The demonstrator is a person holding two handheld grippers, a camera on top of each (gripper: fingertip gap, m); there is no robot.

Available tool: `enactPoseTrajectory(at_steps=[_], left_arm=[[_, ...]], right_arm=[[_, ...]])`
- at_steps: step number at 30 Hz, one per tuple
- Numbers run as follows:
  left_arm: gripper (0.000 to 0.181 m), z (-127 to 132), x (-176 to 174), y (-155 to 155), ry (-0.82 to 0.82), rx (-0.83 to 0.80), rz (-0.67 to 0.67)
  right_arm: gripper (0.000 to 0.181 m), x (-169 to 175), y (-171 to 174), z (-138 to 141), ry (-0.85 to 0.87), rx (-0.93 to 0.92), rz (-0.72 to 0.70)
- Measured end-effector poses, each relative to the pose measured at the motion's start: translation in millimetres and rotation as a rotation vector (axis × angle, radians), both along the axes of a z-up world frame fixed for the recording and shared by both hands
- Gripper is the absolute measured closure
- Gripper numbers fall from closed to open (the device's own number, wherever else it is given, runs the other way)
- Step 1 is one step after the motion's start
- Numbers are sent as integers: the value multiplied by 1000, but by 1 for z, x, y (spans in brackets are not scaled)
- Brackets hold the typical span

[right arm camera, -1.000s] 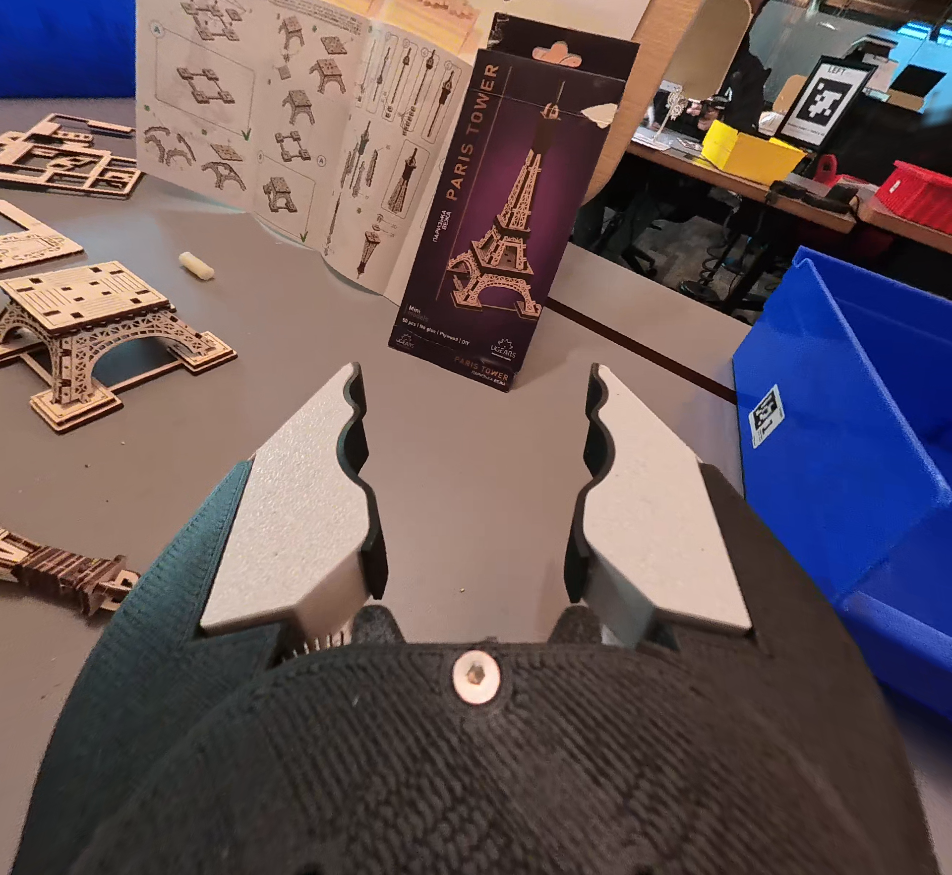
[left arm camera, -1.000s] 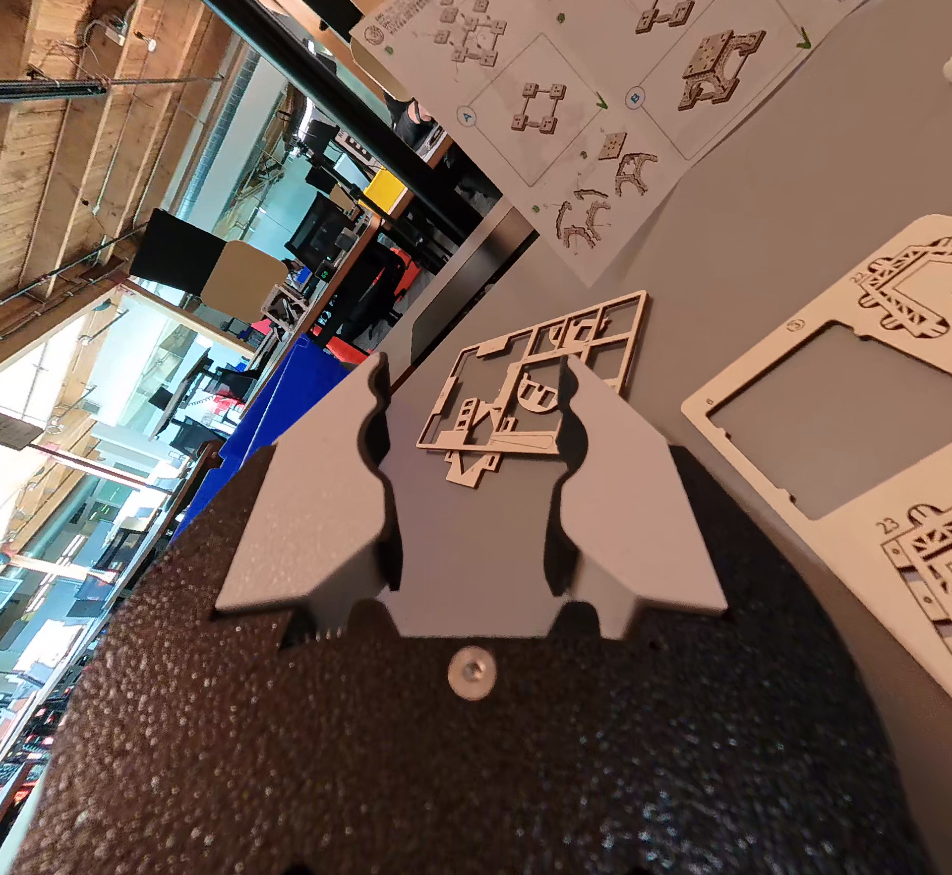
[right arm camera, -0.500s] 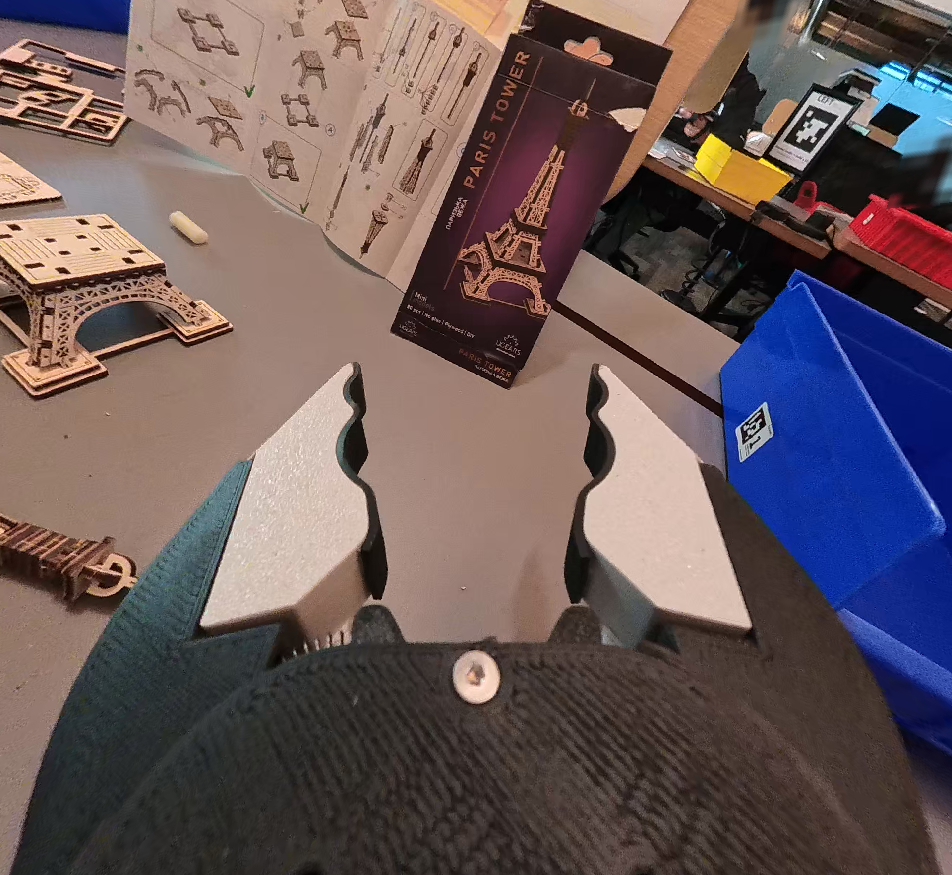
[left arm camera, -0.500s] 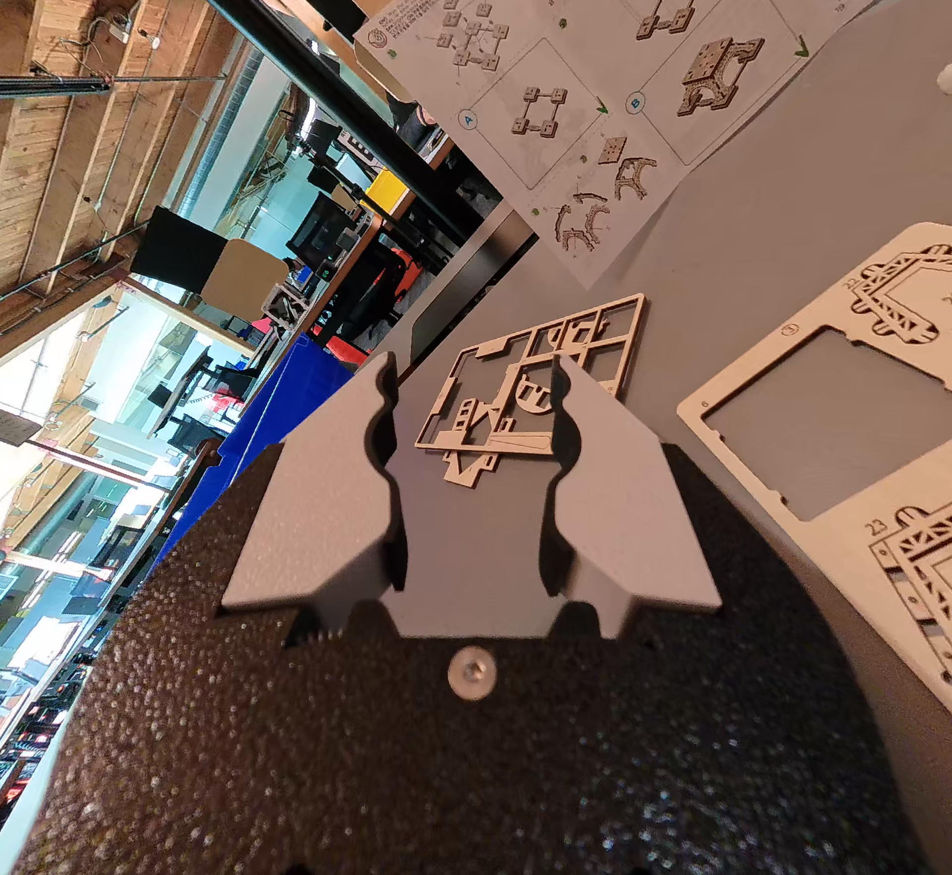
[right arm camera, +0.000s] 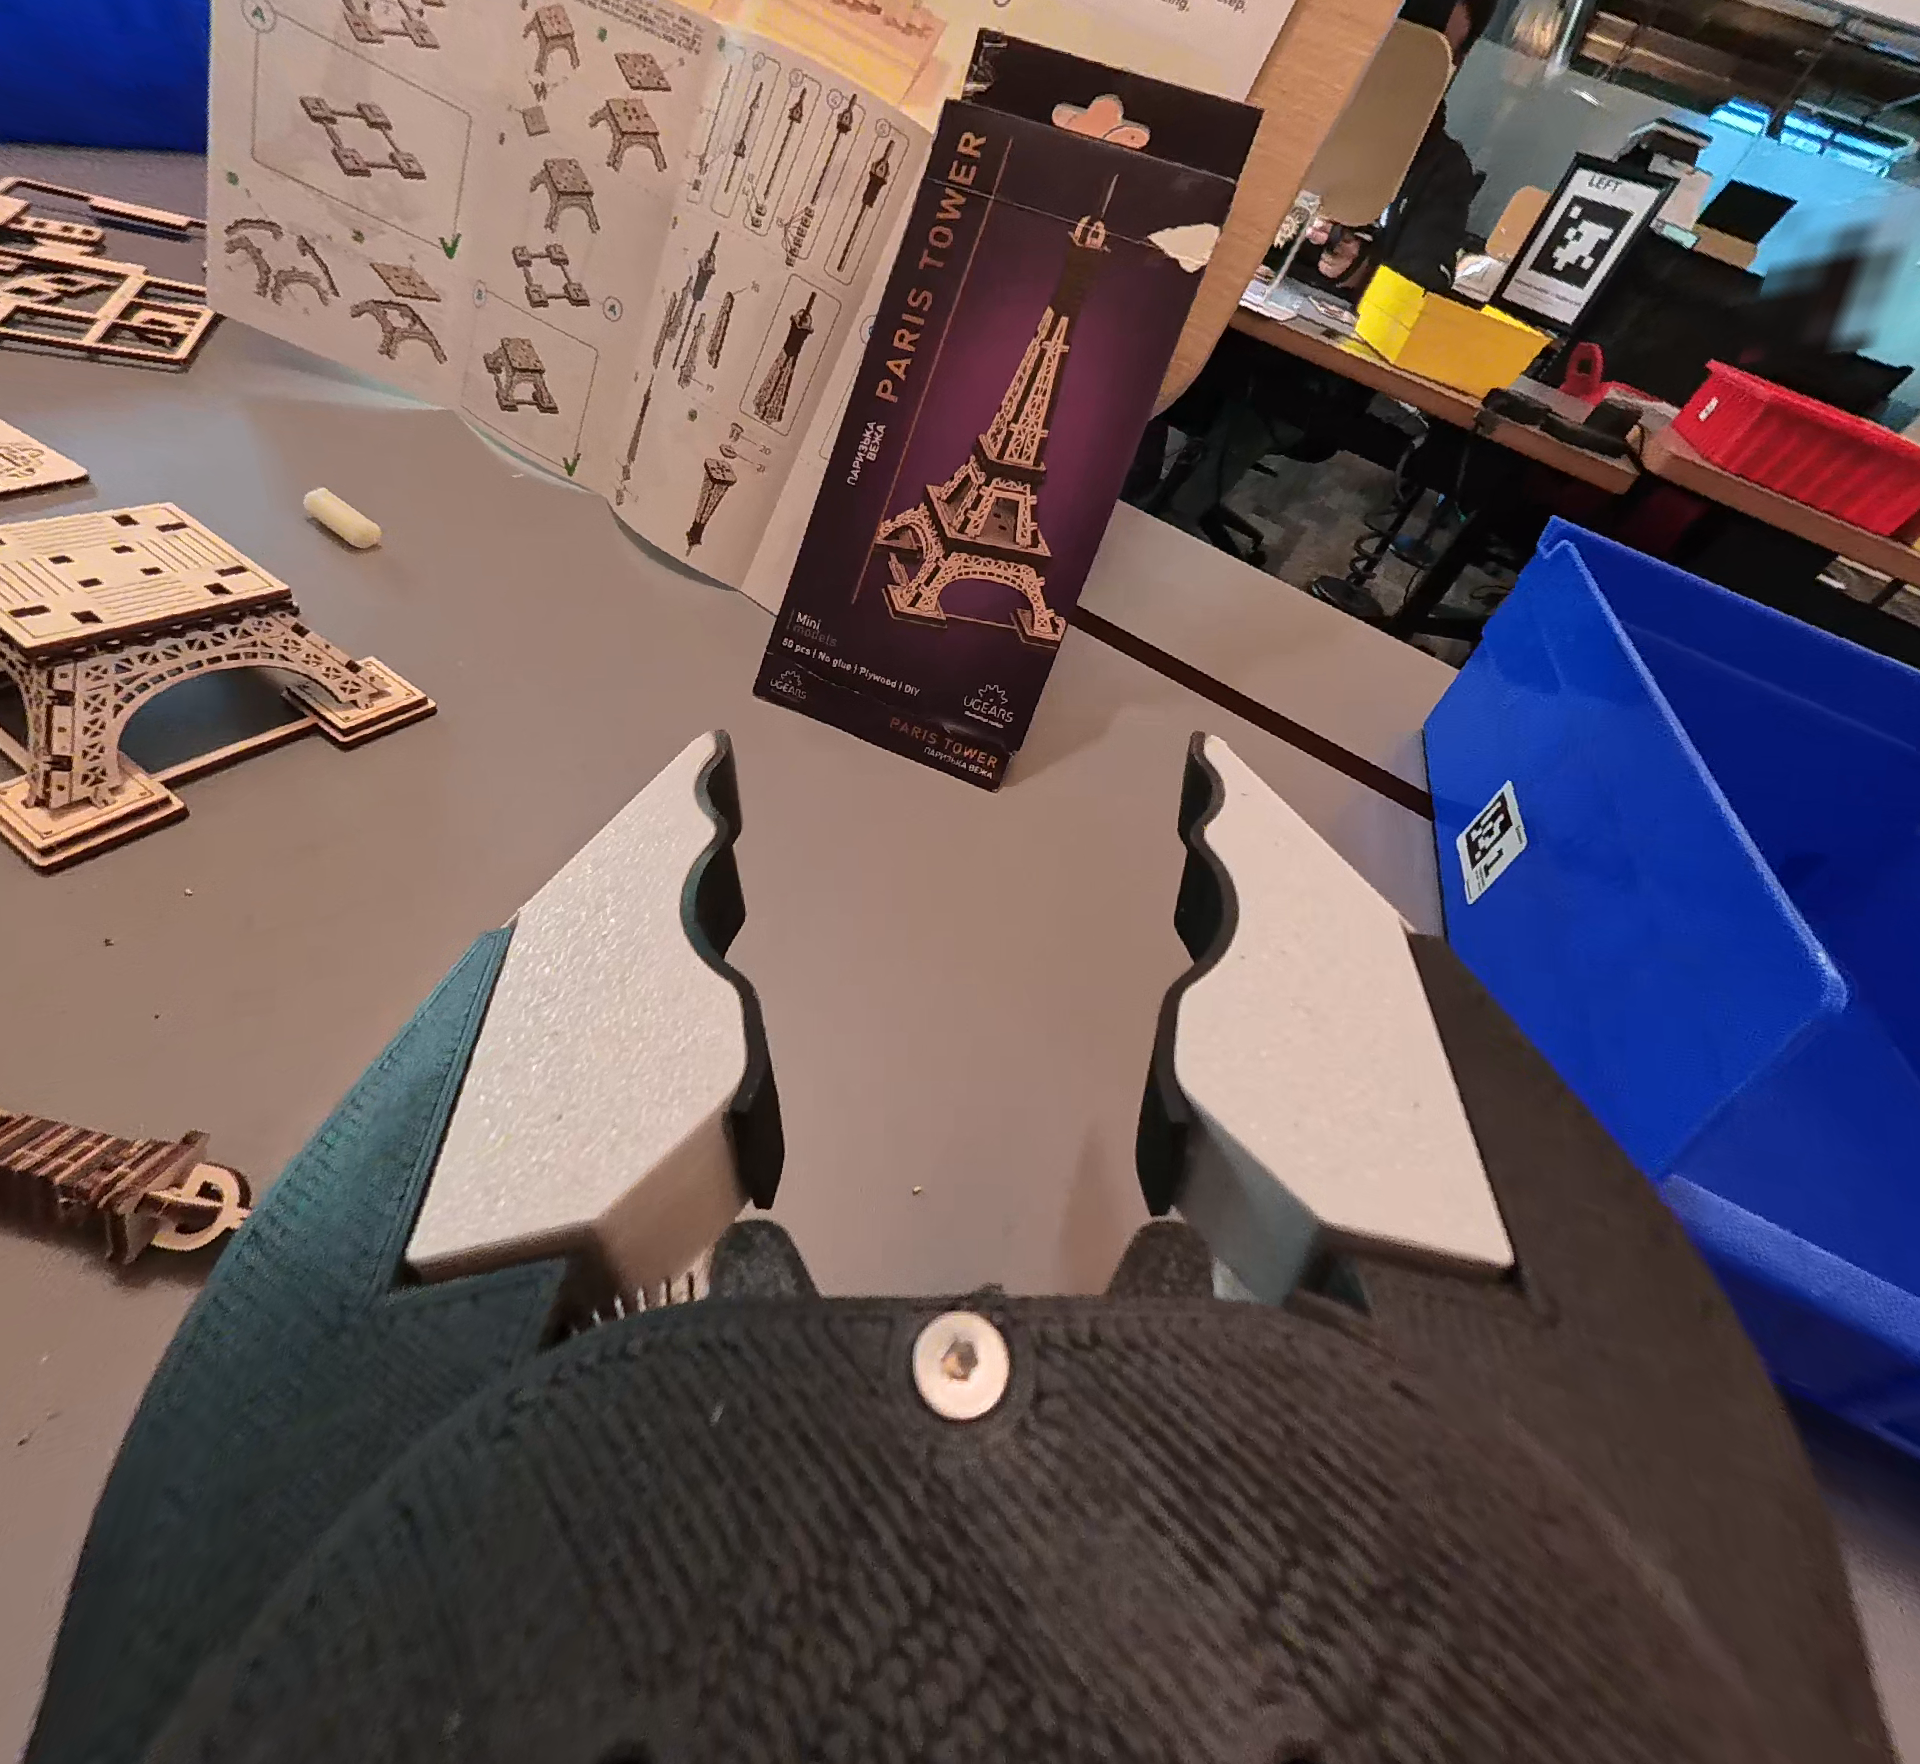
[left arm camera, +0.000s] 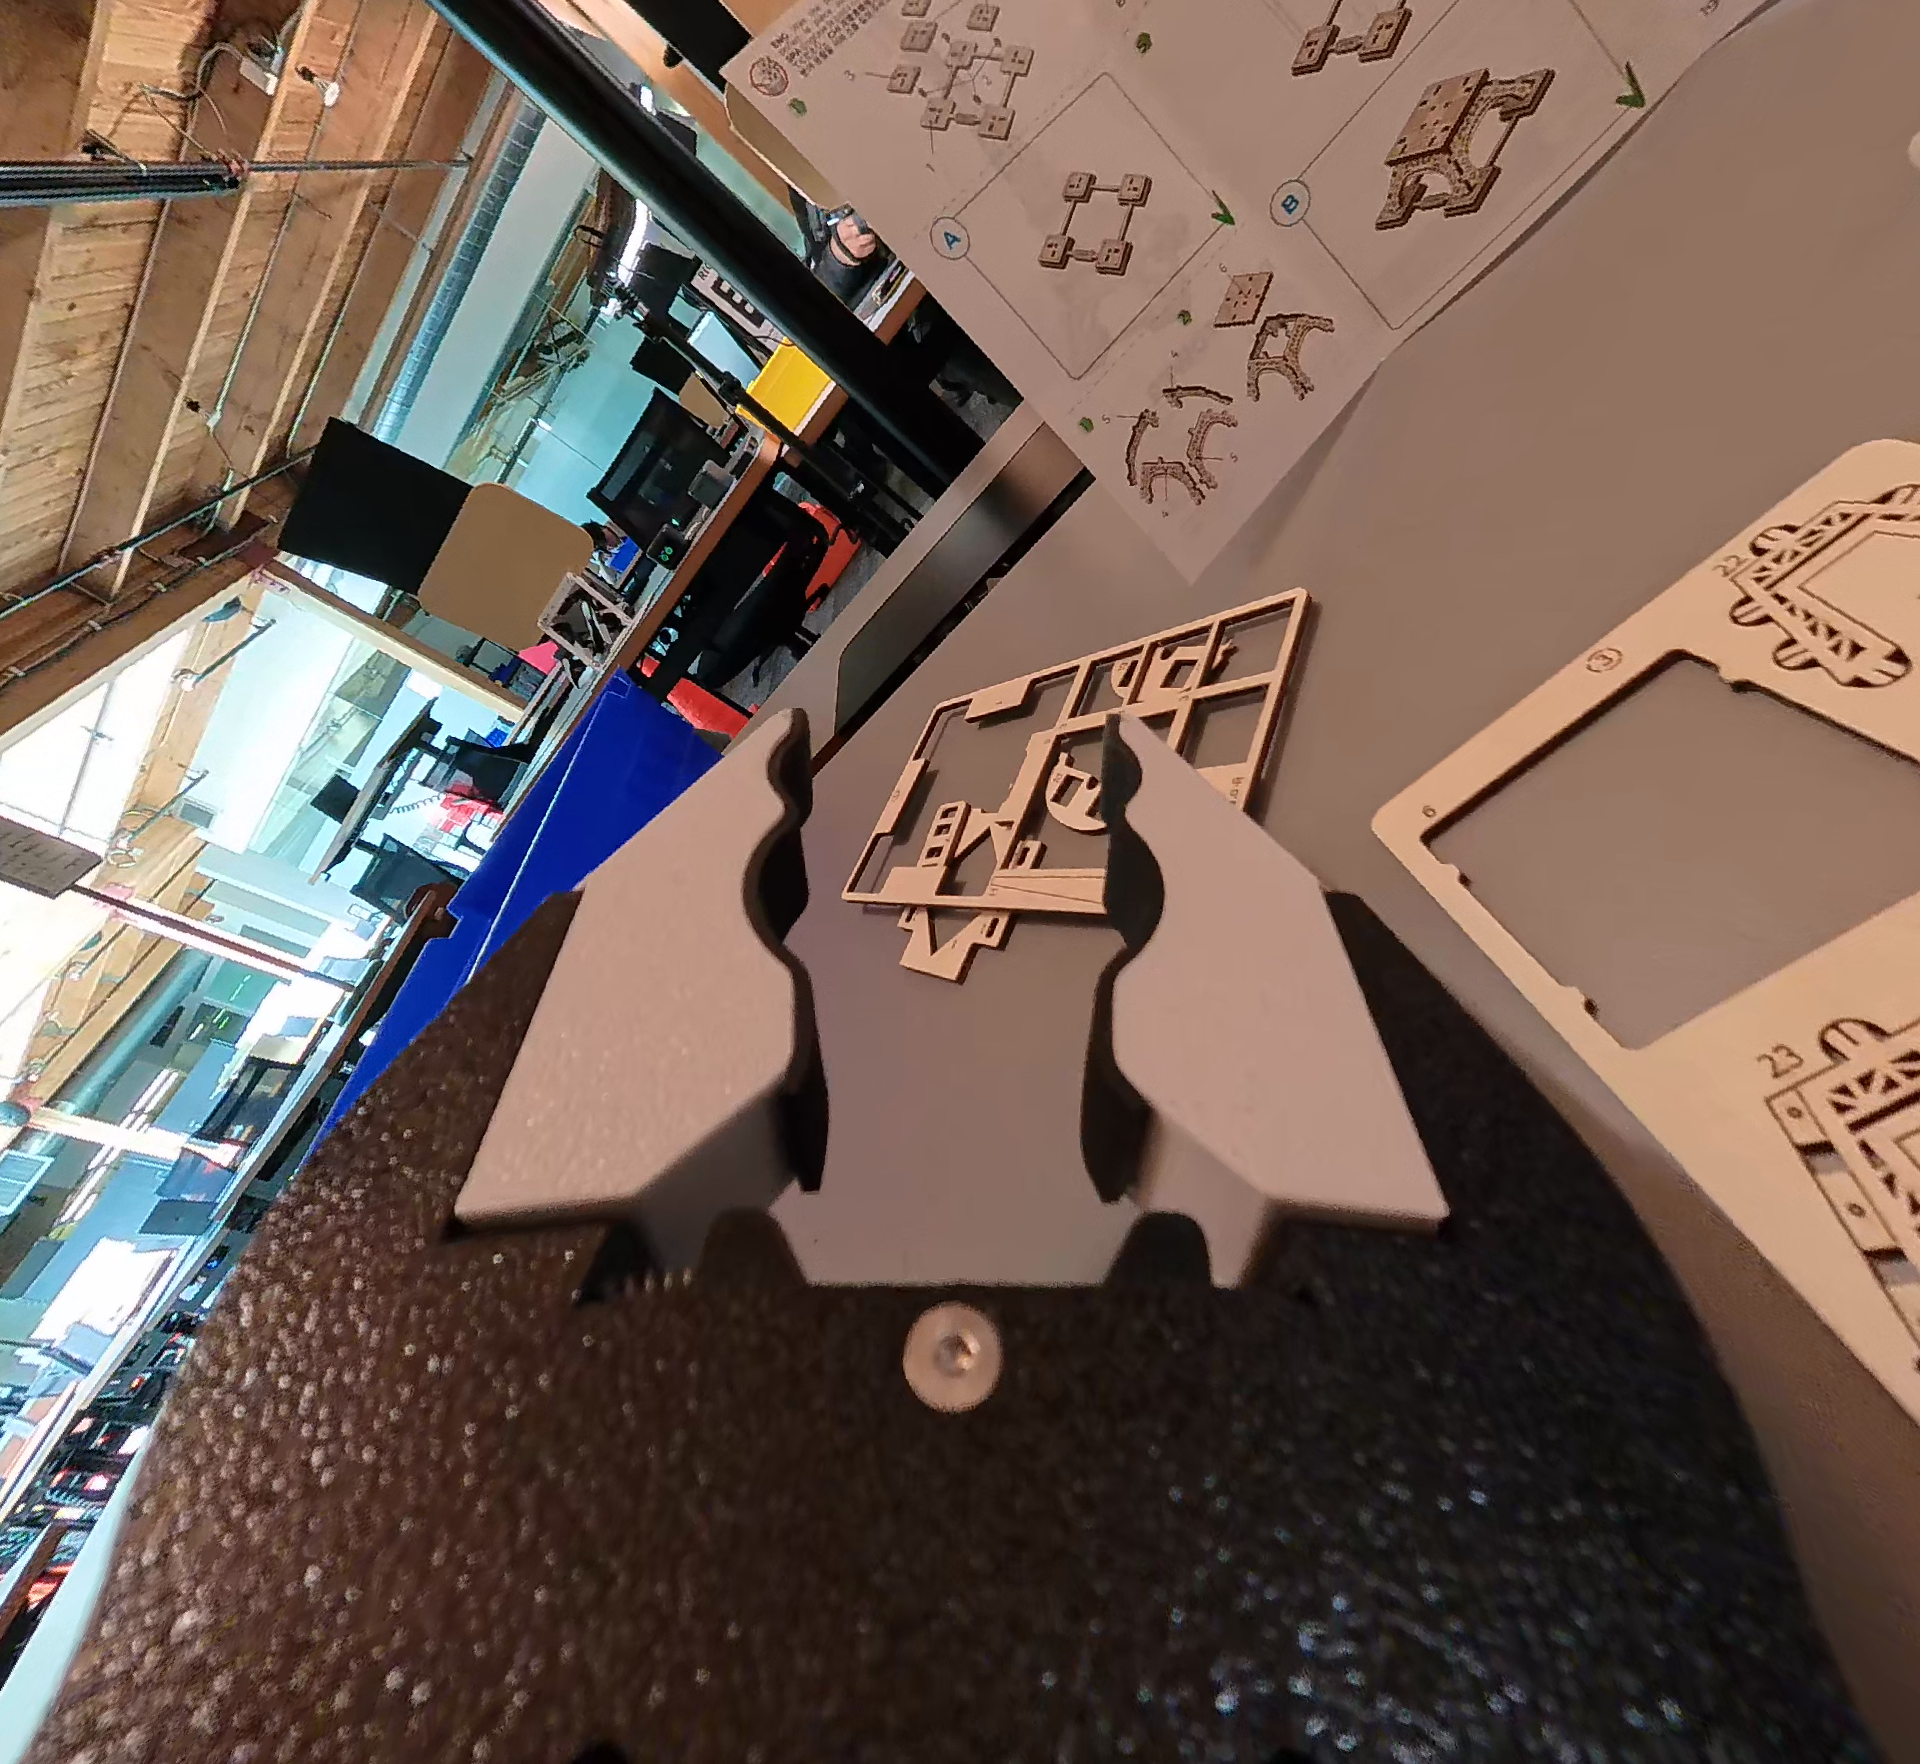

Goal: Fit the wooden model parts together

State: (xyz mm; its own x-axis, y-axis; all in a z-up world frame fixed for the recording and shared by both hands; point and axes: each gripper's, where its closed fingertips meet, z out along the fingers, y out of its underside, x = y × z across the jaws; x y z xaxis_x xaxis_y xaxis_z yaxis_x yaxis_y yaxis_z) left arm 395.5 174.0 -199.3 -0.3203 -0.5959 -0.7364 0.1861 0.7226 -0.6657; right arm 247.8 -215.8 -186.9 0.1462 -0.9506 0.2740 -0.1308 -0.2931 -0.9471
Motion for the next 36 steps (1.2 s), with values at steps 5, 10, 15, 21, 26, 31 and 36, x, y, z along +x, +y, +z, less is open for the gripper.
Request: enactPoseTrajectory(at_steps=[5, 10, 15, 21, 26, 31, 36], left_arm=[[127, -1, 0, -2, 0, 13, -5], [128, -2, -1, -3, 2, 18, -8], [129, -3, -1, -4, 3, 21, -11], [129, -3, -1, -3, 3, 19, -10], [129, -1, 0, -2, 0, 10, -2], [129, 1, 1, 2, 1, -5, 12], [130, 1, 2, 4, 0, -6, 17]], right_arm=[[98, 0, -1, 1, -3, 6, -3], [98, 0, -1, 1, -3, 11, -1], [99, 0, -2, 2, -4, 21, 0], [99, 0, -2, 2, -5, 24, 2], [99, 0, -1, 1, -2, 18, 5], [99, 0, -1, 1, -4, 19, 5], [99, 0, 0, 1, -1, 8, 10]])
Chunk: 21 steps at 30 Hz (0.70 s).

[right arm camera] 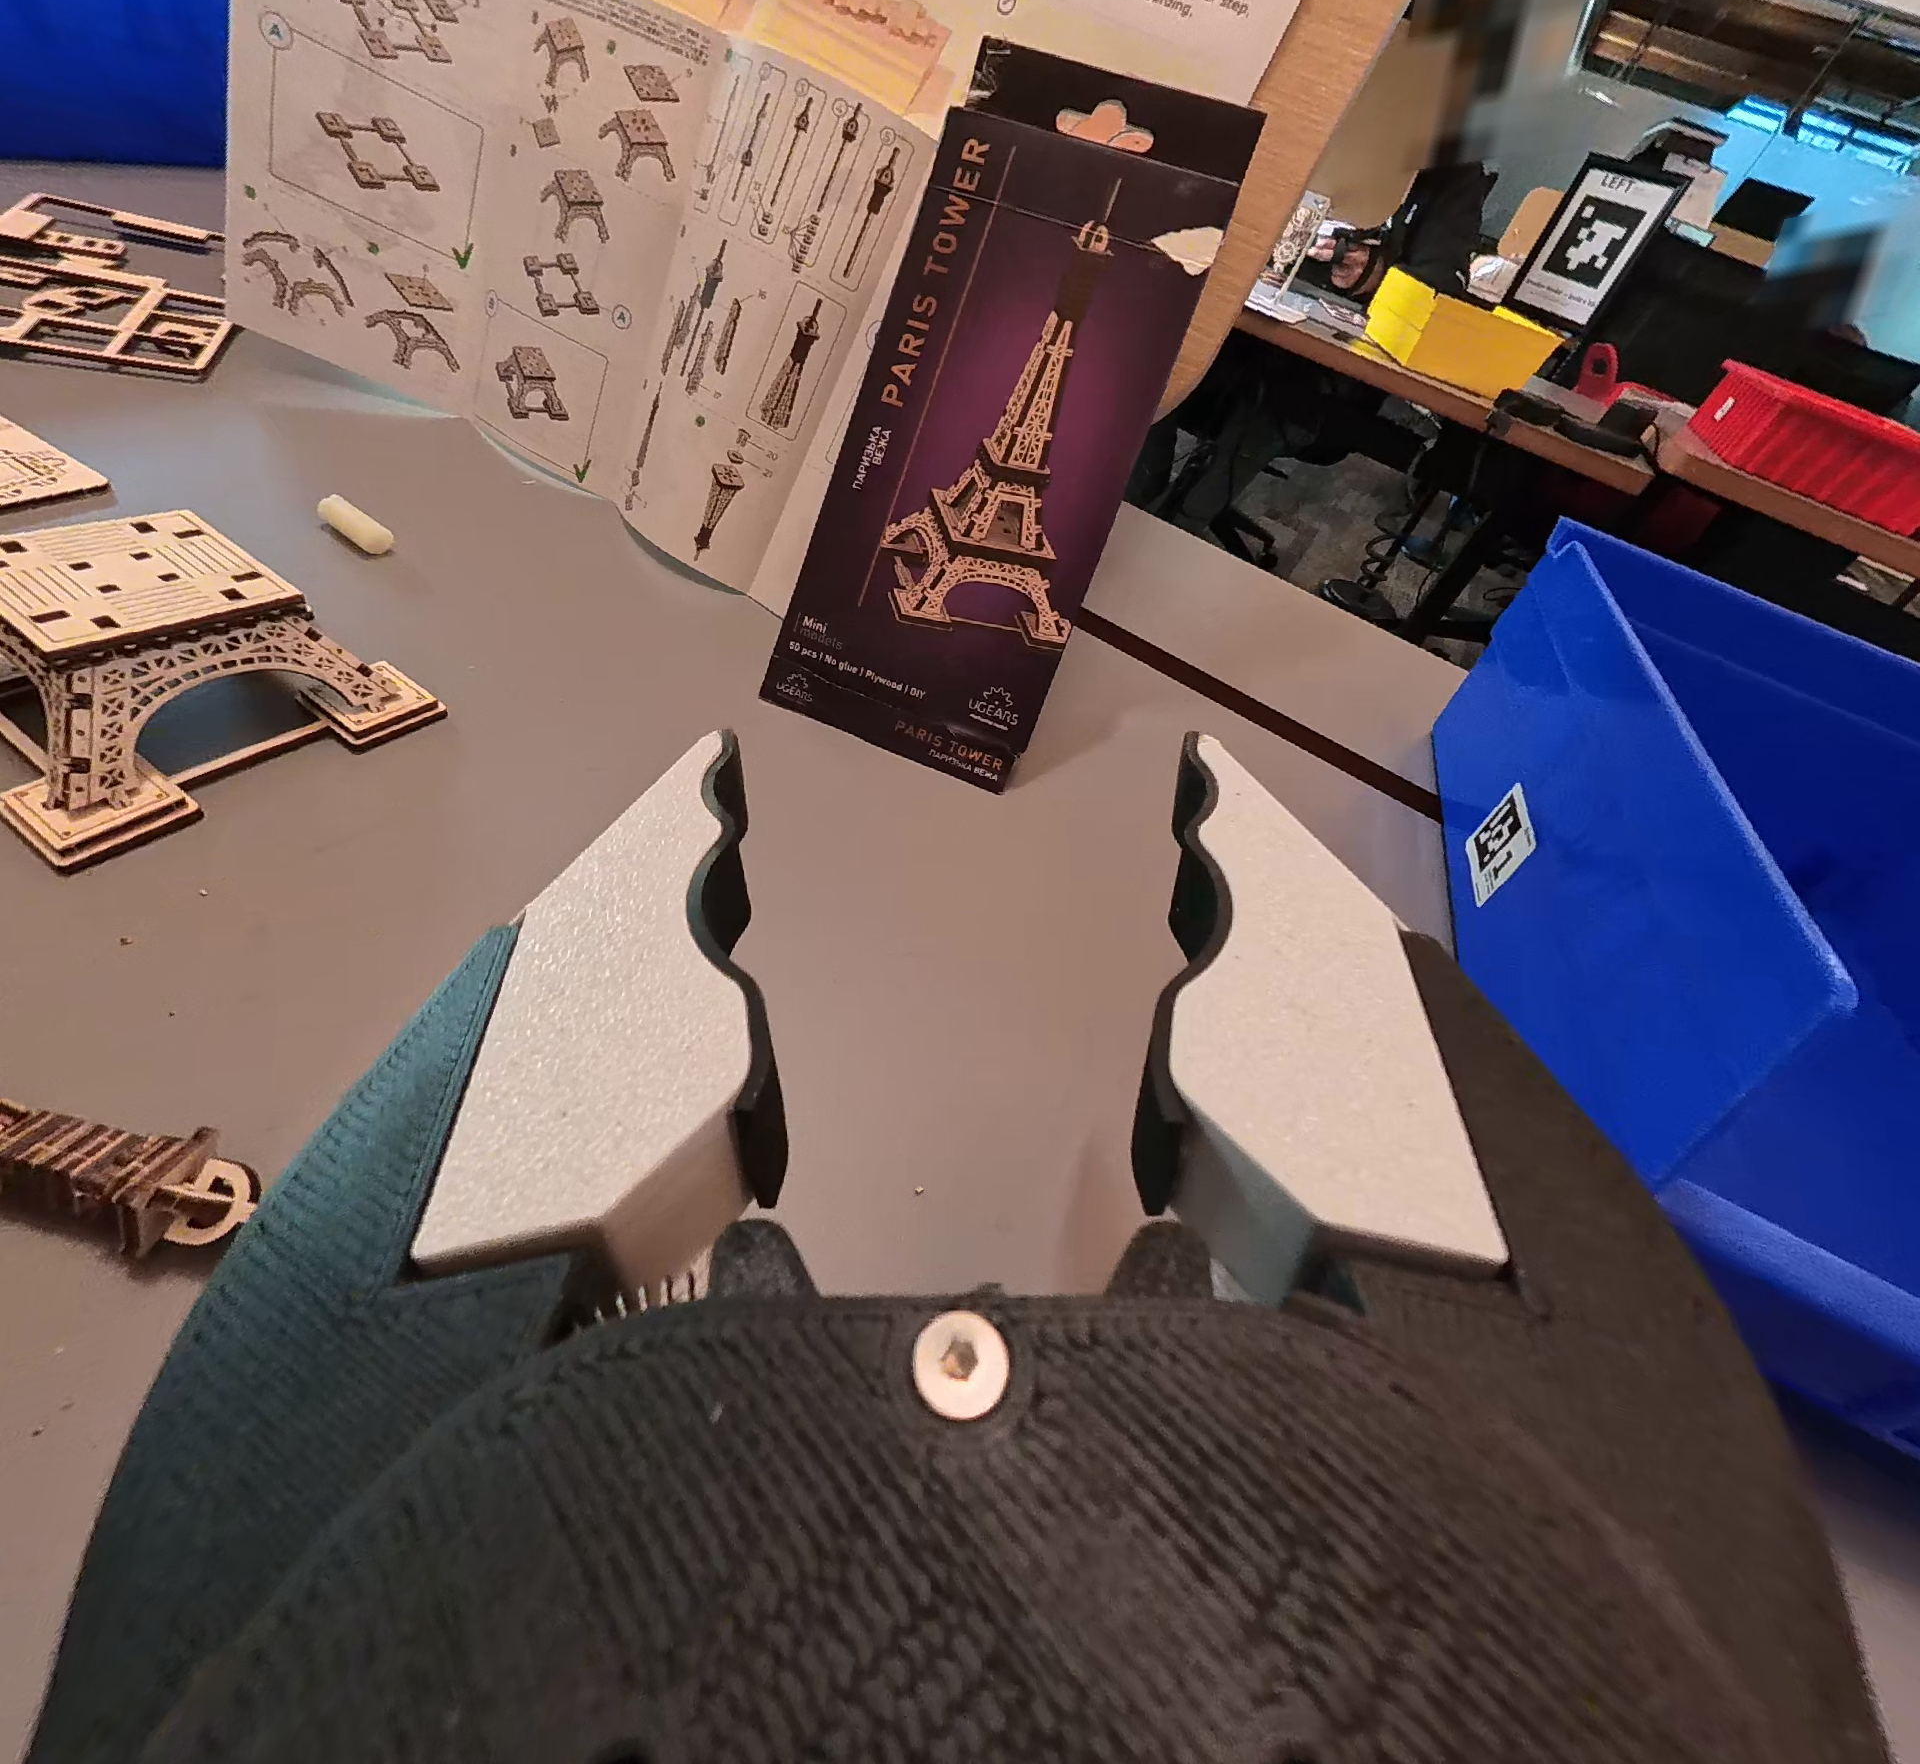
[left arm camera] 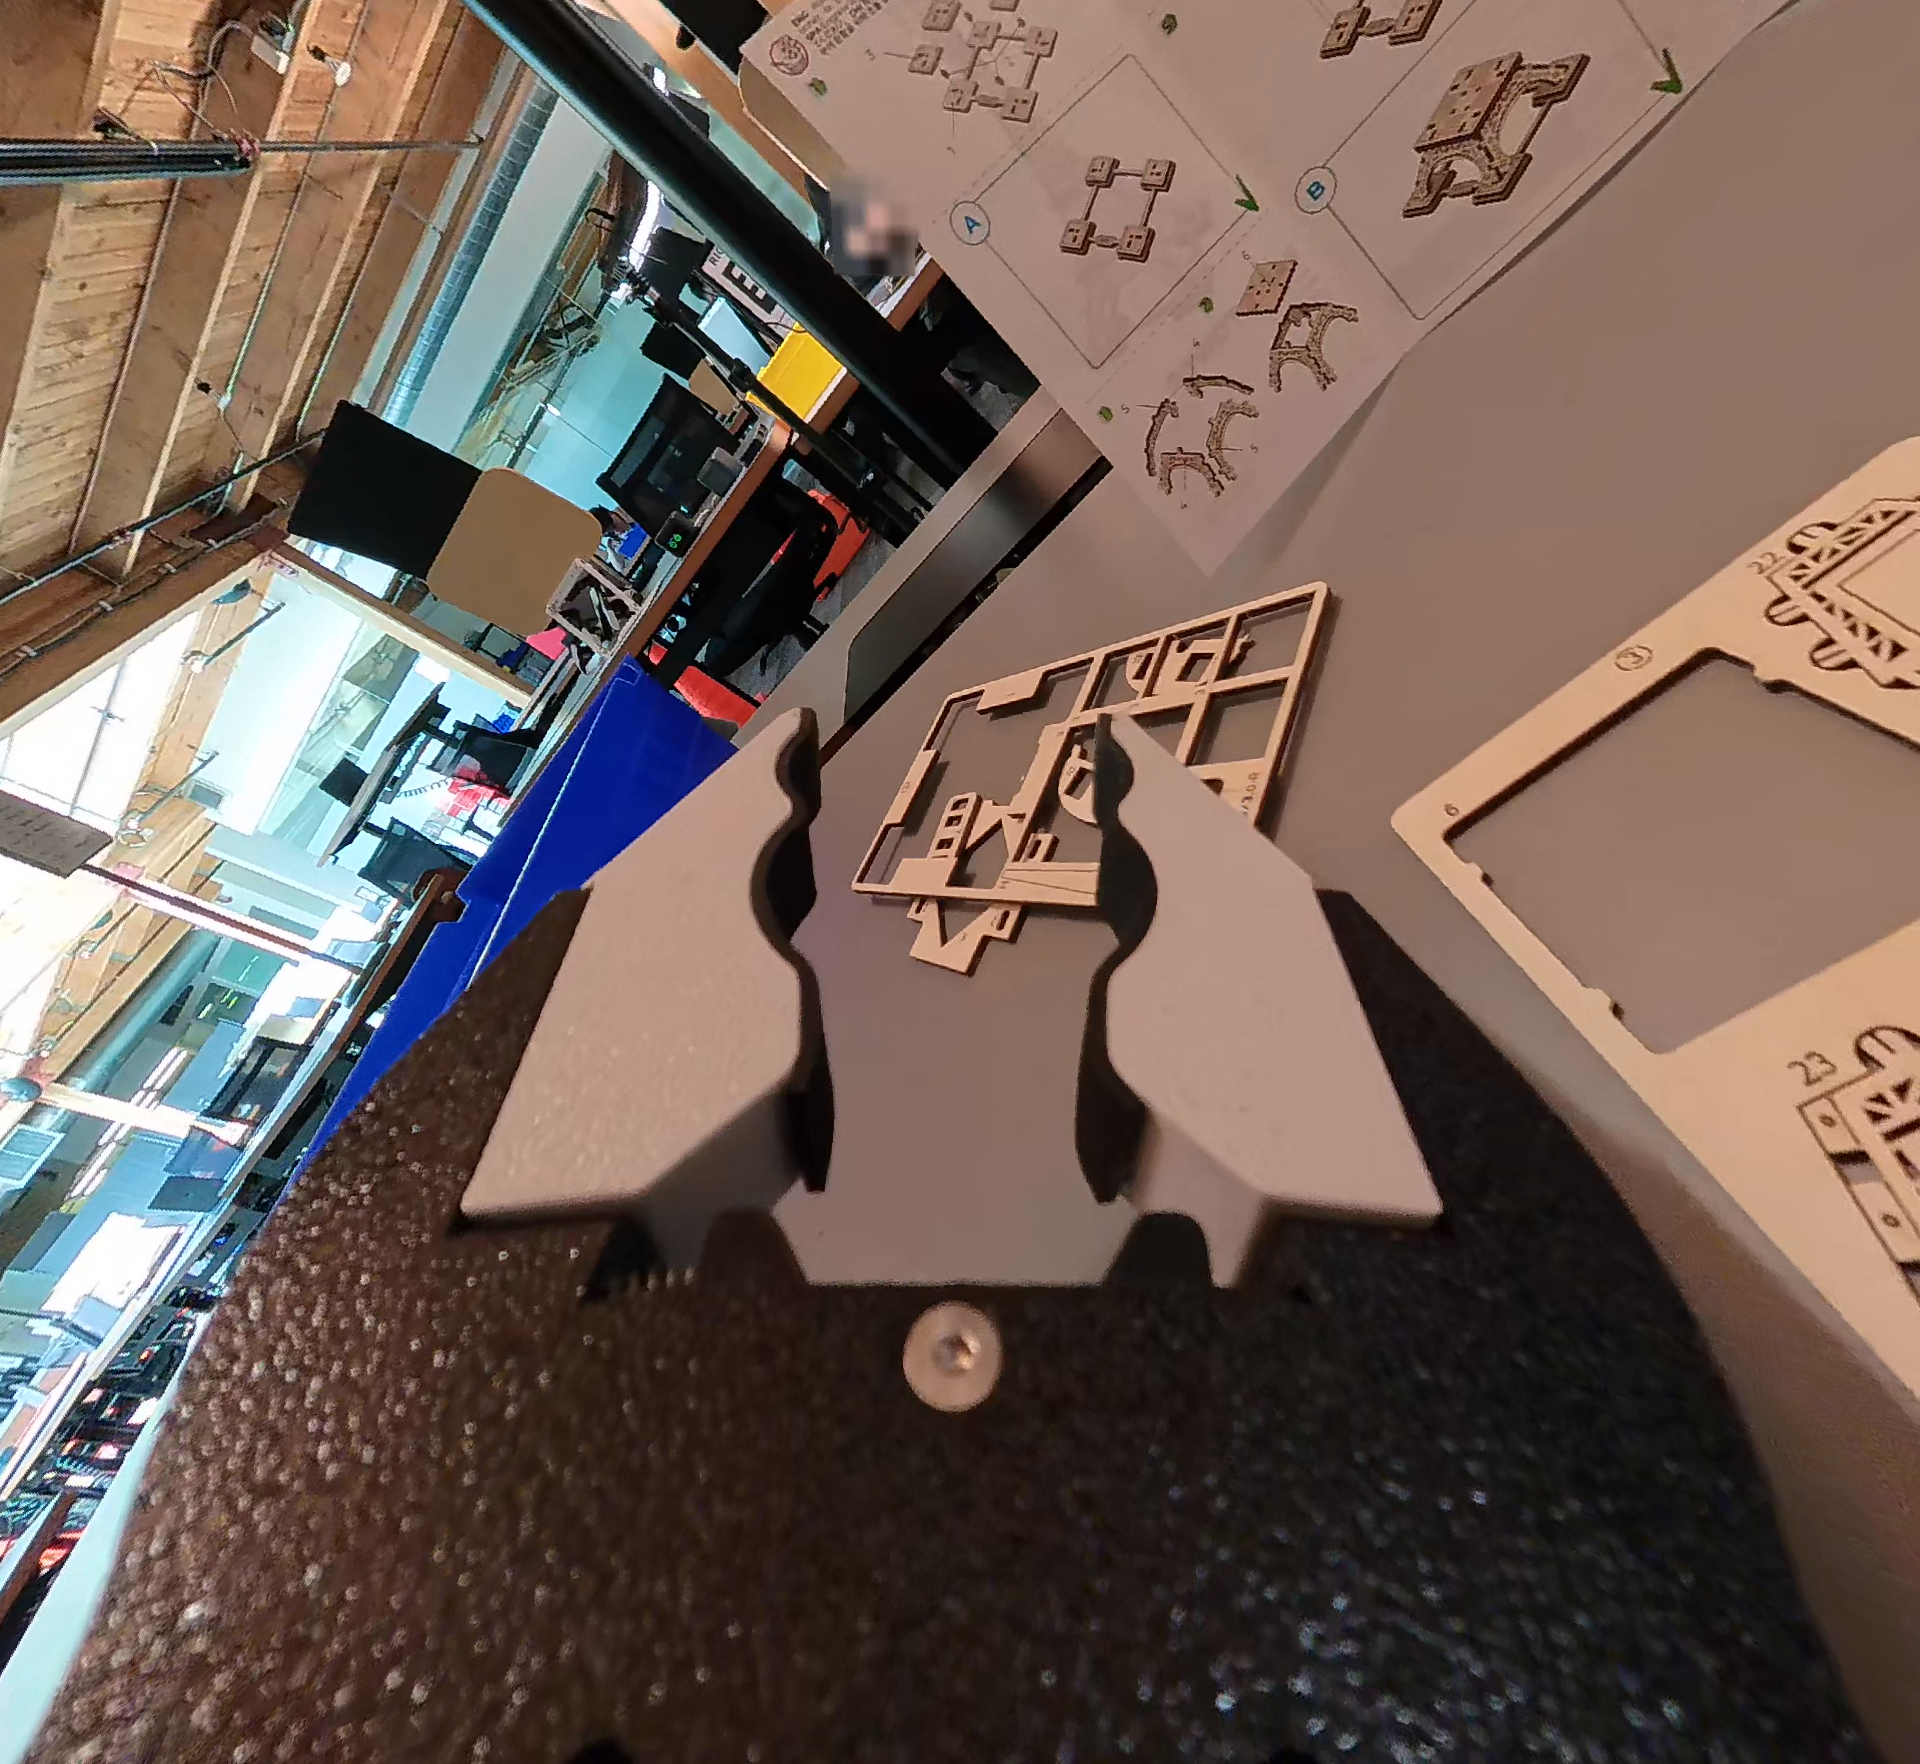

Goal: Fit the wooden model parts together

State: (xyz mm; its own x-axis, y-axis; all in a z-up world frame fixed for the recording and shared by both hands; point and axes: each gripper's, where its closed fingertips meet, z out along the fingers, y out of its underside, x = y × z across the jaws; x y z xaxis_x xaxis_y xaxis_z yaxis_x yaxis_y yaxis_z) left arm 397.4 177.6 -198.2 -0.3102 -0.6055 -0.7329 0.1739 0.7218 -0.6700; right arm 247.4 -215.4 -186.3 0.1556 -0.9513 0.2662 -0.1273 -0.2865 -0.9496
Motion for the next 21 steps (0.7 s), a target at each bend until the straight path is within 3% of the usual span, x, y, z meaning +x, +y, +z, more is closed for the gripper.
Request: enactPoseTrajectory(at_steps=[12, 21], left_arm=[[134, 12, 7, 26, 6, -110, 79], [135, 8, 6, 24, 36, -113, 78]], right_arm=[[99, 0, 4, -3, 9, -32, 11], [99, 0, 9, -7, 22, -75, 22]])
